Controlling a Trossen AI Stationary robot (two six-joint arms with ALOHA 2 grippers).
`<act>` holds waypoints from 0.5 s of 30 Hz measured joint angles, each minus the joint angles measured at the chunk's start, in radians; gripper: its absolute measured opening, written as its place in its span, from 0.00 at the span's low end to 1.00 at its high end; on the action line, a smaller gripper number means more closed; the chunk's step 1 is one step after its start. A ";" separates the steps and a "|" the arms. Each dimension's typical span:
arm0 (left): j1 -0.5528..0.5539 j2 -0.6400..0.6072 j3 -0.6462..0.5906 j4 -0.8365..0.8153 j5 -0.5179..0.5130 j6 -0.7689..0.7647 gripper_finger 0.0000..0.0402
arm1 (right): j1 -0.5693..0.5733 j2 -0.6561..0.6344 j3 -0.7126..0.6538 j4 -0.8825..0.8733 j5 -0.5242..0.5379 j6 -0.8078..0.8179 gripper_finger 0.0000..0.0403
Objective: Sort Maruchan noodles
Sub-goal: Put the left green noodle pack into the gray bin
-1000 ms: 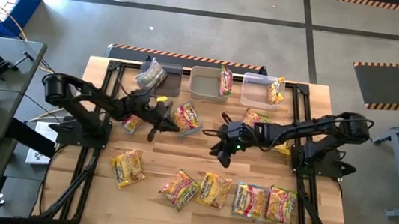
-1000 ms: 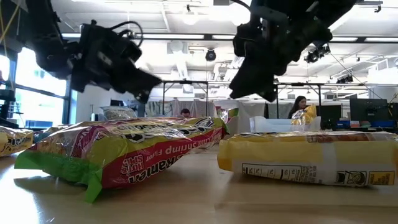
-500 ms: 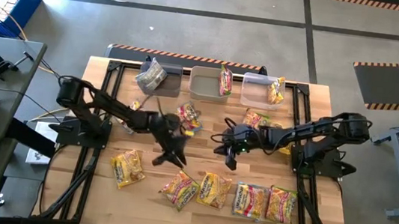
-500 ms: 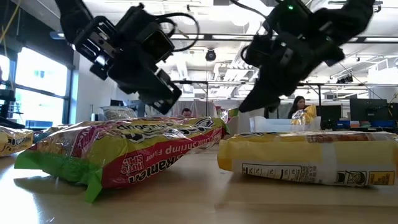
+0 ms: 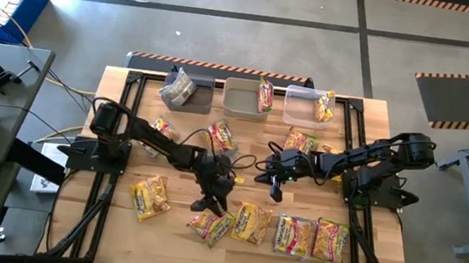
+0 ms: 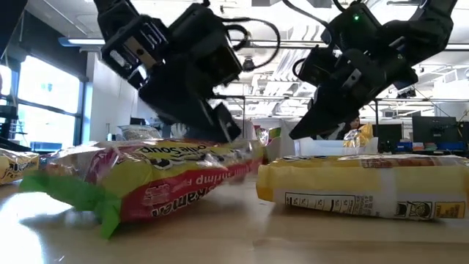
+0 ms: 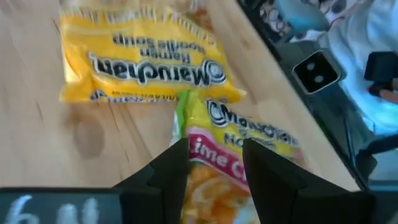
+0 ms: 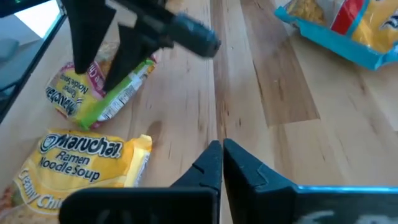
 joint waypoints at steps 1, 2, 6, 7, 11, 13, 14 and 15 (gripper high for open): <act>-0.003 0.016 0.013 -0.002 -0.005 0.000 0.36 | 0.000 0.000 0.000 0.000 0.000 -0.005 0.01; -0.005 0.025 0.020 -0.005 -0.016 0.000 0.36 | 0.000 0.000 0.000 0.000 0.000 -0.007 0.01; -0.010 0.058 0.044 -0.024 -0.049 -0.001 0.36 | 0.000 0.000 0.000 0.001 -0.001 -0.018 0.01; -0.011 0.063 0.046 -0.028 -0.049 -0.001 0.36 | 0.000 0.000 0.000 0.002 -0.001 -0.021 0.01; -0.016 0.077 0.052 -0.035 -0.045 0.007 0.36 | 0.000 0.000 0.000 0.005 -0.003 -0.021 0.01; -0.016 0.077 0.053 -0.049 -0.041 0.030 0.35 | 0.000 0.000 0.000 0.005 -0.003 -0.022 0.01; -0.016 0.076 0.054 -0.058 -0.039 0.043 0.34 | 0.000 0.000 0.000 0.006 -0.003 -0.022 0.01; -0.016 0.072 0.054 -0.070 -0.036 0.053 0.33 | 0.000 0.000 0.000 0.007 -0.003 -0.022 0.01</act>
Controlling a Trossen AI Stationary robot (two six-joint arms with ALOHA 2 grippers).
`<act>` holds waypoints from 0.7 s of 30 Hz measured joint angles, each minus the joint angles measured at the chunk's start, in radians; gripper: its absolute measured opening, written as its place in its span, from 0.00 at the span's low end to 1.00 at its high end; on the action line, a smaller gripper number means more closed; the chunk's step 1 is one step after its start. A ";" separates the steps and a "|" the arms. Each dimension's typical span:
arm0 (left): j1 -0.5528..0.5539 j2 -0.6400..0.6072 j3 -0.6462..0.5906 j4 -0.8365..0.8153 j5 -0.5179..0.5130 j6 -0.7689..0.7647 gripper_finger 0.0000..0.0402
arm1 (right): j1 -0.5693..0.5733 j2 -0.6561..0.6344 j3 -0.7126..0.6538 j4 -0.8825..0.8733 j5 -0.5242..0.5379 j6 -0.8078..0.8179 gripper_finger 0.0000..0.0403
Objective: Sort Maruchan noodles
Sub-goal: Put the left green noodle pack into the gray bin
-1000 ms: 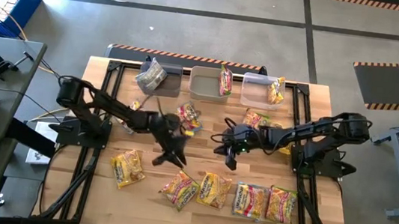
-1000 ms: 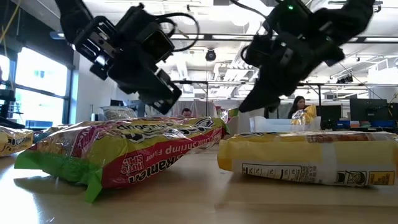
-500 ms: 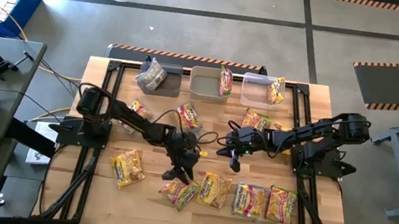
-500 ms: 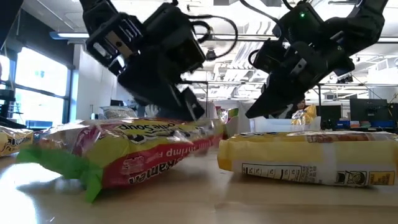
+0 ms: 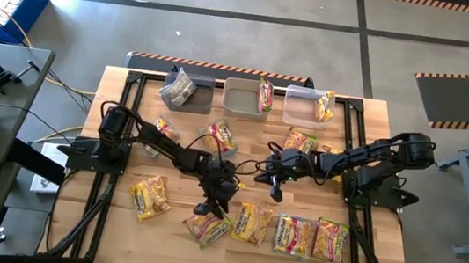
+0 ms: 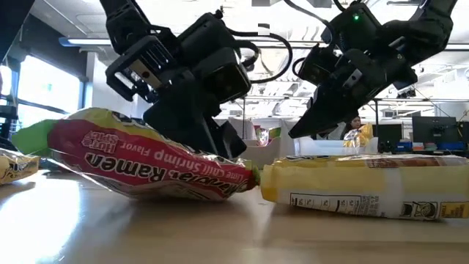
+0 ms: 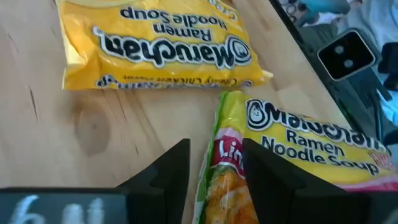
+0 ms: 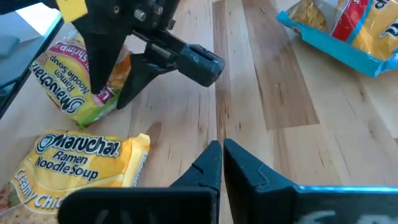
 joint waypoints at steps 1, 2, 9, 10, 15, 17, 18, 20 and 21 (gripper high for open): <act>0.000 -0.004 0.000 -0.015 0.004 0.014 0.31 | 0.000 0.000 0.000 0.001 0.000 0.000 0.01; 0.000 -0.005 0.000 -0.027 0.011 0.032 0.28 | 0.000 0.000 0.000 0.004 0.000 0.000 0.01; 0.025 -0.032 -0.001 -0.110 0.050 0.165 0.02 | 0.000 0.000 0.000 0.007 0.001 0.001 0.01; 0.036 -0.044 -0.003 -0.139 0.047 0.182 0.02 | 0.000 0.000 0.000 0.007 0.001 0.001 0.01; 0.106 -0.128 -0.005 -0.217 0.013 0.235 0.00 | 0.000 0.000 0.000 0.007 0.048 0.001 0.01; 0.137 -0.158 -0.011 -0.230 0.010 0.235 0.00 | 0.000 0.000 0.000 0.008 0.076 0.000 0.01; 0.153 -0.173 -0.018 -0.230 0.009 0.232 0.00 | 0.000 0.000 0.000 0.010 0.097 0.003 0.01; 0.180 -0.200 -0.035 -0.206 0.008 0.220 0.00 | 0.000 0.000 0.000 0.016 0.133 0.029 0.01; 0.196 -0.218 -0.047 -0.193 0.003 0.206 0.00 | 0.000 0.000 0.000 0.019 0.138 0.044 0.02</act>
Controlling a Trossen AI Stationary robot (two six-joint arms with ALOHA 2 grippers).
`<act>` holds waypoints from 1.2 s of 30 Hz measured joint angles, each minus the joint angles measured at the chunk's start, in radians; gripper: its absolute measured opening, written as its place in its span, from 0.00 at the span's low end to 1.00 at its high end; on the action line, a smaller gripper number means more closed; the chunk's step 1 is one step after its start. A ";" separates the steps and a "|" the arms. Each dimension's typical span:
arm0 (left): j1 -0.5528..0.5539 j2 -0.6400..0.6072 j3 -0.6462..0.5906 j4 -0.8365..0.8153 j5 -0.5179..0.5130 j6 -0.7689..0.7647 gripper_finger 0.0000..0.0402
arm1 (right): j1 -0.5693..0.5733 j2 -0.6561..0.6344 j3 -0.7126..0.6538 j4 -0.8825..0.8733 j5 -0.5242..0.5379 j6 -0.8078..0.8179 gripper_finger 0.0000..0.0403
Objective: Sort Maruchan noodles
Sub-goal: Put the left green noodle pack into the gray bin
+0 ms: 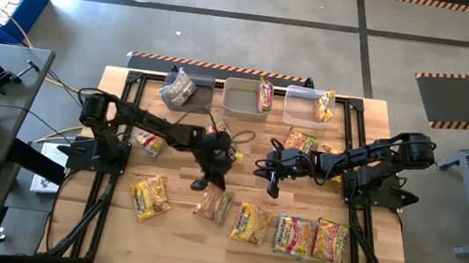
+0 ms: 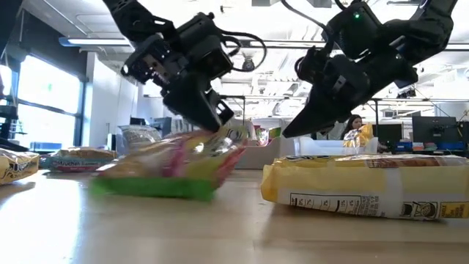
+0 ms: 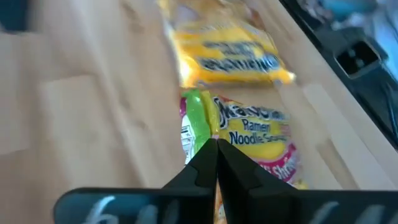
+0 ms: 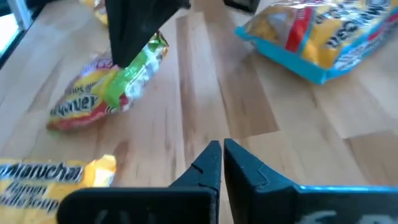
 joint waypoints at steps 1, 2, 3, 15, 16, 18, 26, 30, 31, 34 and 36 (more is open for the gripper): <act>0.014 -0.018 -0.016 0.019 -0.012 -0.014 0.00 | 0.000 0.000 0.000 0.001 -0.001 0.021 0.03; 0.026 -0.036 -0.032 0.049 -0.028 -0.030 0.00 | -0.001 0.000 0.000 0.002 -0.002 0.048 0.04; 0.039 -0.051 -0.049 0.073 -0.046 -0.044 0.00 | 0.000 0.000 0.000 0.002 -0.005 0.077 0.06; 0.108 -0.193 -0.234 0.439 -0.142 -0.188 0.00 | 0.067 0.104 0.000 0.274 -0.028 0.386 0.53; 0.108 -0.194 -0.238 0.457 -0.144 -0.188 0.00 | 0.067 0.133 0.000 0.319 -0.016 0.392 0.57; 0.108 -0.193 -0.248 0.482 -0.145 -0.188 0.00 | 0.065 0.200 0.000 0.410 0.013 0.414 0.62; 0.108 -0.193 -0.249 0.441 -0.175 -0.229 0.02 | 0.057 0.370 0.025 0.567 -0.028 0.552 0.68; 0.115 -0.190 -0.220 0.350 -0.245 -0.169 0.09 | 0.057 0.356 0.027 0.569 -0.035 0.491 0.68; 0.119 -0.181 -0.203 0.327 -0.245 -0.157 0.11 | 0.057 0.349 0.027 0.572 -0.045 0.475 0.68; 0.122 -0.141 -0.152 0.269 -0.238 -0.136 0.19 | 0.057 0.321 0.026 0.553 -0.064 0.432 0.68; 0.122 -0.101 -0.117 0.252 -0.238 -0.112 0.25 | 0.057 0.291 0.026 0.511 -0.078 0.406 0.68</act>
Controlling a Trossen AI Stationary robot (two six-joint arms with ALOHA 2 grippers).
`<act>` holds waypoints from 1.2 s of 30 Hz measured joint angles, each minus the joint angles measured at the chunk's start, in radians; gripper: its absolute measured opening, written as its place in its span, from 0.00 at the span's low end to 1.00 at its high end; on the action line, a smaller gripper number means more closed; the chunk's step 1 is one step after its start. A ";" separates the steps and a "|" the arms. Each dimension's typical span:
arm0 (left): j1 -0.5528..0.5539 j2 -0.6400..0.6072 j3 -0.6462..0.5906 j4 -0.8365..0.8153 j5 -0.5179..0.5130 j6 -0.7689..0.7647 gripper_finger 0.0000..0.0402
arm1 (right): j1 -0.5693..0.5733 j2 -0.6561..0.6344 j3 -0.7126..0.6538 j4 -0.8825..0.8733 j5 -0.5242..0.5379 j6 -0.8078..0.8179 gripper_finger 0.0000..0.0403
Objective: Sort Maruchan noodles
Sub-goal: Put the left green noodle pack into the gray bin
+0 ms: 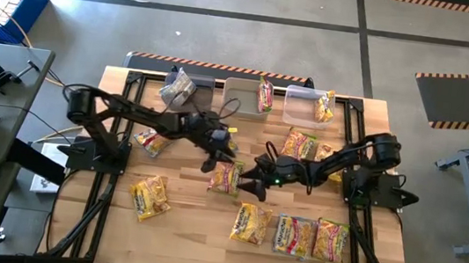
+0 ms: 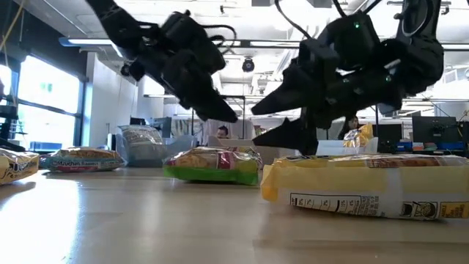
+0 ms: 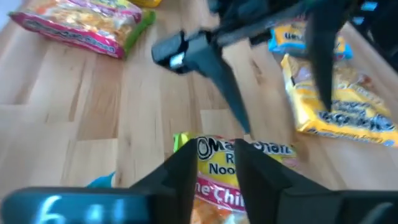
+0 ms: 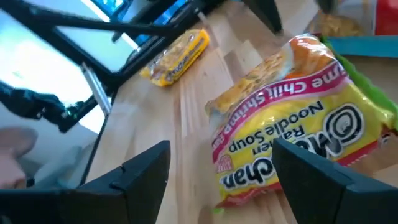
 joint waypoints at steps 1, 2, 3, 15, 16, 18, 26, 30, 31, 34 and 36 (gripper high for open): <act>0.000 0.024 0.020 -0.011 0.003 0.013 0.28 | 0.000 -0.014 0.000 -0.016 -0.002 -0.009 0.68; -0.001 0.049 0.042 -0.023 0.002 0.026 0.31 | 0.001 -0.031 0.000 -0.044 -0.003 -0.022 0.68; 0.000 0.071 0.060 -0.044 0.002 0.038 0.34 | 0.003 -0.047 0.000 -0.073 -0.003 -0.028 0.68; 0.000 0.269 0.244 -0.216 0.072 0.131 0.46 | 0.060 -0.188 0.000 -0.288 0.064 -0.094 0.68; 0.000 0.280 0.251 -0.219 0.092 0.132 0.45 | 0.061 -0.189 0.000 -0.288 0.067 -0.094 0.68; -0.001 0.296 0.257 -0.228 0.128 0.134 0.44 | 0.061 -0.189 0.000 -0.305 0.068 -0.094 0.68; -0.002 0.289 0.260 -0.250 0.163 0.236 0.17 | 0.061 -0.188 0.000 -0.355 0.088 -0.053 0.68; 0.008 0.260 0.260 -0.243 0.168 0.249 0.03 | 0.065 -0.188 0.000 -0.355 0.185 0.047 0.68; 0.013 0.251 0.260 -0.238 0.168 0.248 0.03 | 0.068 -0.186 0.000 -0.354 0.216 0.068 0.68; 0.032 0.211 0.259 -0.234 0.169 0.247 0.02 | 0.074 -0.183 0.000 -0.355 0.267 0.095 0.68; 0.046 0.183 0.259 -0.215 0.172 0.233 0.01 | 0.074 -0.183 0.000 -0.353 0.286 0.111 0.68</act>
